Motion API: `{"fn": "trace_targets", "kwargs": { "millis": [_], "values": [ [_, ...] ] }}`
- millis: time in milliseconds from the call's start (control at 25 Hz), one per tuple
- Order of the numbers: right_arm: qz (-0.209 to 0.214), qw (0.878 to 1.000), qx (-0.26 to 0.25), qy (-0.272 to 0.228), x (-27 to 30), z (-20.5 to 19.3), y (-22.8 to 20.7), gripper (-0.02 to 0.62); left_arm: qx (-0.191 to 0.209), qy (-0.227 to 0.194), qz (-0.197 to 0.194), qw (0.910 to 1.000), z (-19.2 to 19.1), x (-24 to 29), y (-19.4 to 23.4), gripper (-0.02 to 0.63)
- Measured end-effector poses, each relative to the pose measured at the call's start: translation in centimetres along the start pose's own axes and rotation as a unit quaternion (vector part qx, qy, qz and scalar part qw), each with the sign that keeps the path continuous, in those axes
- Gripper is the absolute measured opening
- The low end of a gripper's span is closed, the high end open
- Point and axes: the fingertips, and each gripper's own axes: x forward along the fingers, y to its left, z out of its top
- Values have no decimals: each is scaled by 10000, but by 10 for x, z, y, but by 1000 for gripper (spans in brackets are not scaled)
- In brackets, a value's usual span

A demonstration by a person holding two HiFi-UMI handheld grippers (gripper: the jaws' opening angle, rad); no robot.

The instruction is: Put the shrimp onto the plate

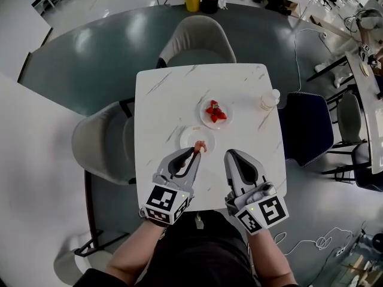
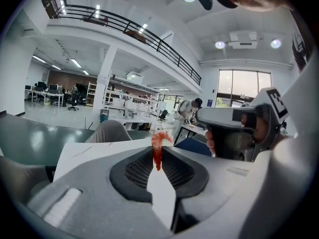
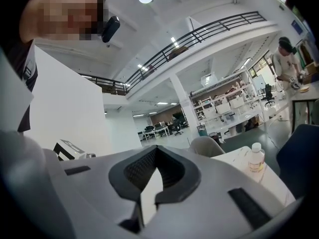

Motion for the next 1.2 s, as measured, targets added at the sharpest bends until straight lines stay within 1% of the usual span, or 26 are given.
{"fn": "trace_targets", "kwargs": {
  "millis": [360, 480, 680, 880, 1200],
  "values": [
    [-93, 9998, 100, 173, 38, -65, -26, 2, 34, 504, -167, 9986, -65, 48, 33, 58],
    [-34, 9996, 214, 198, 46, -82, -30, 2, 72, 788, -160, 9967, -89, 63, 42, 58],
    [-39, 9993, 302, 225, 53, -103, -46, 2, 307, 1299, -156, 9909, -125, 90, 51, 58],
    [-88, 9989, 384, 252, 58, -119, -63, 2, 493, 1761, -69, 9831, -156, 106, 58, 58],
    [-32, 9981, 567, 238, 61, -131, -79, 2, 851, 2545, 48, 9633, -194, 118, 72, 58]
  ]
}}
